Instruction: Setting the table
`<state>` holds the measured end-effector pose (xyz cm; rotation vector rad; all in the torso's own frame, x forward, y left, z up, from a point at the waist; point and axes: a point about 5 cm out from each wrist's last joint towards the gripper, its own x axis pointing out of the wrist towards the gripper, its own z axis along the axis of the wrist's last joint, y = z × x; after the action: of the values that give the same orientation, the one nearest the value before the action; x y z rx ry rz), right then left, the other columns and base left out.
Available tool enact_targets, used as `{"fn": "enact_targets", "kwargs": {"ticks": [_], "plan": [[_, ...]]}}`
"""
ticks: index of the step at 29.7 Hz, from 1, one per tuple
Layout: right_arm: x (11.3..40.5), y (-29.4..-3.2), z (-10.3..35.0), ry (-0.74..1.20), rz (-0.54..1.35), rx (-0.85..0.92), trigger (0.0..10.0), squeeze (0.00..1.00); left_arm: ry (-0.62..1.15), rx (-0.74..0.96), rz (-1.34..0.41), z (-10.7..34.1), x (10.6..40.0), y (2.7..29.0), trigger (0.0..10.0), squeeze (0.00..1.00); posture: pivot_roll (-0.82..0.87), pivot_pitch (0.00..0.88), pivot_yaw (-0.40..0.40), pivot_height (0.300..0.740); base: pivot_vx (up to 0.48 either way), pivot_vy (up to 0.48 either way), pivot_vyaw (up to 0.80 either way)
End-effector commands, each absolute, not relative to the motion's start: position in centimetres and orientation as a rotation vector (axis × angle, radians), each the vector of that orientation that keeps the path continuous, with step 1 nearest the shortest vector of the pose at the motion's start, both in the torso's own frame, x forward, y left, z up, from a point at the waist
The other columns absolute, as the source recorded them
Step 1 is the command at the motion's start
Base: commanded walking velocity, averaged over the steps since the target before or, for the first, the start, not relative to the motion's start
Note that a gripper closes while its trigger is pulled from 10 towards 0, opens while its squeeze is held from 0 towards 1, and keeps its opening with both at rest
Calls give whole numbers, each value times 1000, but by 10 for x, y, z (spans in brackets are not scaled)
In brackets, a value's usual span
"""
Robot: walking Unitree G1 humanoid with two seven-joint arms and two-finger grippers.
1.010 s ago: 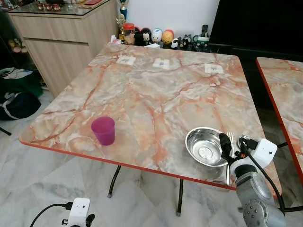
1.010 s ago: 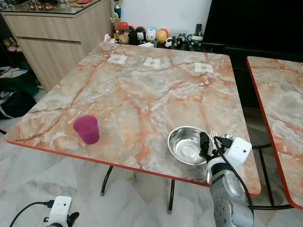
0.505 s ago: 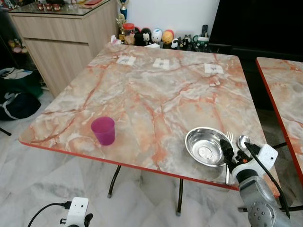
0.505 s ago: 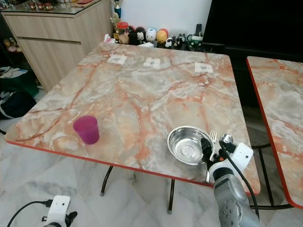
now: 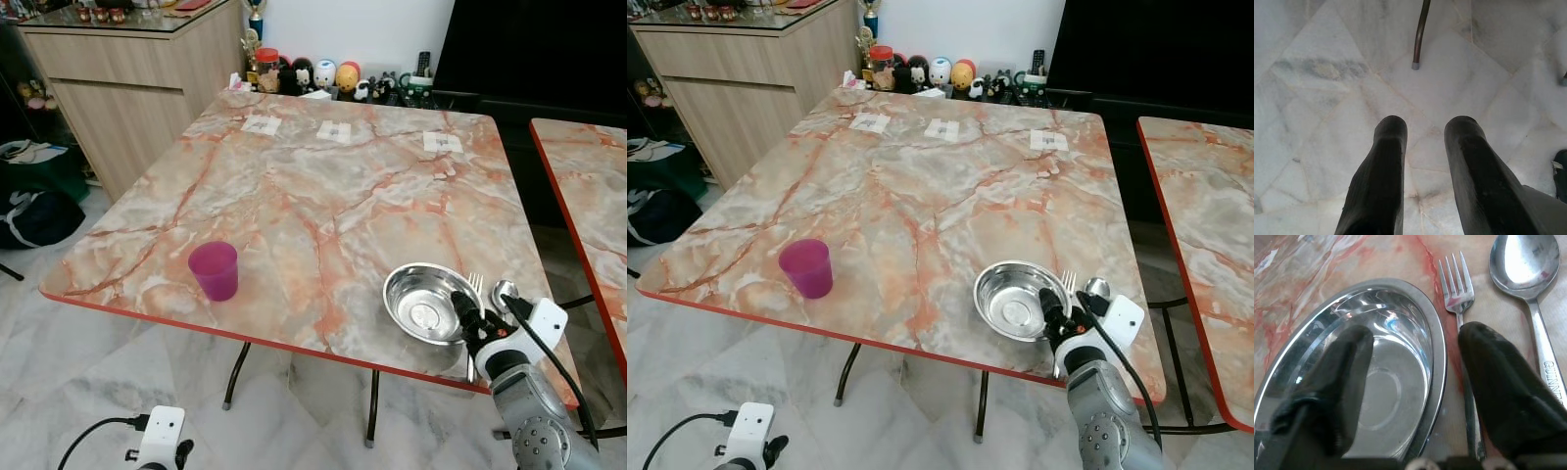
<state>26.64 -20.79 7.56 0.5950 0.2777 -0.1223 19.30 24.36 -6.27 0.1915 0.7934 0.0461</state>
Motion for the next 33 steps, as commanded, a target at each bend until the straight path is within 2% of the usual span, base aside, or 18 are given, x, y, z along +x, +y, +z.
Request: {"fn": "enact_targets", "kwargs": {"ticks": [1,2,3,4,5,9,10,11,12,14,15,16,17,18,19,20,33], "plan": [[267,-209,75,287,-121,605,0,0,796,200,34,-63,191,243,10000,0,73,0,-16,740,0,0,0],[267,-208,75,291,-118,602,0,0,797,200,34,-63,191,244,10000,0,73,0,-16,740,0,0,0],[267,-207,75,294,-117,599,1333,0,797,200,35,-64,191,244,10000,0,72,0,-15,740,0,0,0],[267,-207,74,300,-119,597,6784,0,797,199,35,-63,191,244,10000,0,72,0,-15,740,0,0,0],[266,-207,73,309,-124,595,10000,0,798,199,36,-63,191,244,10000,0,73,0,-16,740,0,0,0],[266,-207,70,318,-130,599,10000,0,799,198,39,-63,191,245,10000,0,73,0,-16,740,0,0,0],[266,-207,70,318,-129,601,6980,0,799,198,40,-63,191,245,10000,0,73,0,-16,740,0,0,0],[266,-207,70,318,-127,601,4549,0,799,197,40,-63,191,245,10000,0,73,0,-16,740,0,0,0],[267,-206,70,318,-122,603,0,0,800,198,41,-63,191,246,10000,0,73,0,-16,740,0,0,0],[267,-205,70,320,-118,603,0,0,802,198,43,-63,190,246,10000,0,76,0,-15,740,0,0,0],[267,-204,69,325,-121,600,2510,0,802,198,43,-63,190,246,10000,0,76,0,-15,740,0,0,0],[267,-204,69,325,-121,600,2510,0,802,198,43,-63,190,246,10000,0,76,0,-15,740,0,0,0],[267,-204,68,330,-125,601,7608,0,804,199,44,-64,190,246,10000,0,76,0,-15,740,0,0,0],[267,-204,68,330,-125,602,7882,0,804,199,44,-64,190,246,10000,0,78,0,-16,740,0,0,0],[267,-204,68,330,-125,603,7882,0,804,199,44,-64,190,246,10000,0,78,0,-16,740,0,0,0],[267,-203,68,325,-117,610,0,0,805,199,43,-64,189,246,10000,0,78,0,-16,740,0,0,0],[270,-196,71,305,-104,617,0,0,801,194,37,-64,190,244,10000,0,80,1,-19,740,0,0,0]]}}
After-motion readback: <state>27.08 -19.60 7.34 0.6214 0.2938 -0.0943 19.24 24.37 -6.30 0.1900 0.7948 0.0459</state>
